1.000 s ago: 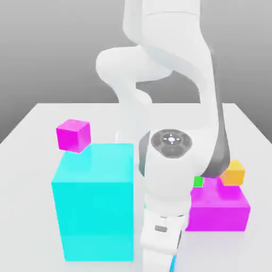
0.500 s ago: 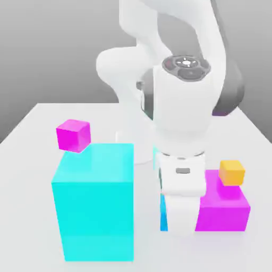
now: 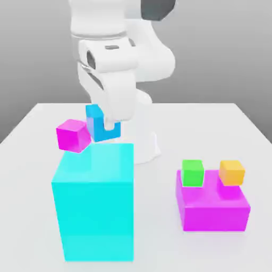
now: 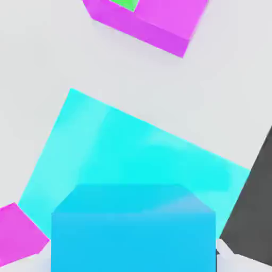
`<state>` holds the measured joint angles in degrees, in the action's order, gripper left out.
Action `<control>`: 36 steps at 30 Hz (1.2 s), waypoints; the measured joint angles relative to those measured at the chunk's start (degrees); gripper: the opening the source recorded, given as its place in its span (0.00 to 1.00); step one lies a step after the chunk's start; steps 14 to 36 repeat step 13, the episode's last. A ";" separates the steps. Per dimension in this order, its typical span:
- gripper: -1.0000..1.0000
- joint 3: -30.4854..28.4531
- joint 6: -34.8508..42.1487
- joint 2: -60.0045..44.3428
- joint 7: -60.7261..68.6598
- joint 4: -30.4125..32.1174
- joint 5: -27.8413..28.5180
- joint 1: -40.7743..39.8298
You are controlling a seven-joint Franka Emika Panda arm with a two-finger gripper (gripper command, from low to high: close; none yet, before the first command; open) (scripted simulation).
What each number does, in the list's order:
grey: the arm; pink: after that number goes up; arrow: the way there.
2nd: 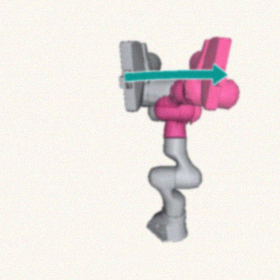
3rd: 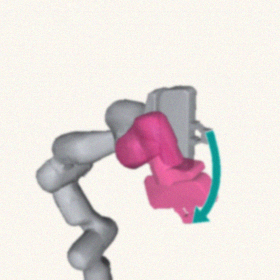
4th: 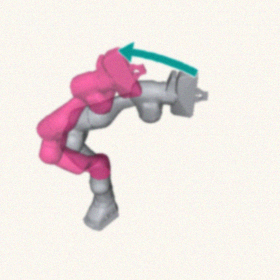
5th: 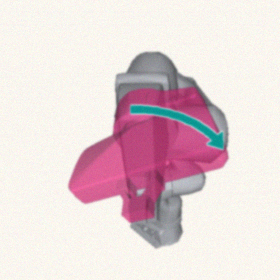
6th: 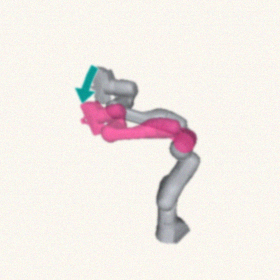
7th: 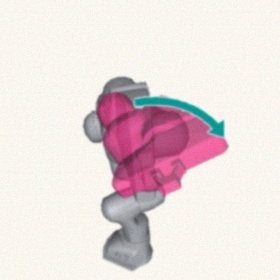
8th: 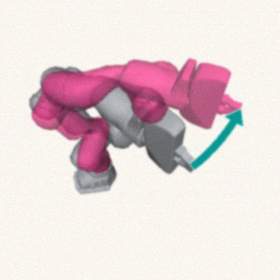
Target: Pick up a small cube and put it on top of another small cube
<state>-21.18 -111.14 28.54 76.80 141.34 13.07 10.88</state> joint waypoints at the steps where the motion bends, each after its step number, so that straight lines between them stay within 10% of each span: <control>1: 0.00 -0.55 1.30 2.16 2.03 0.40 1.26 -0.69; 9: 0.00 -6.68 -3.14 9.24 11.52 8.66 5.65 -3.11; 10: 1.00 -7.30 -5.16 8.70 11.52 10.12 6.07 -3.18; 36: 1.00 -7.30 -5.16 8.70 11.52 10.12 6.08 -3.18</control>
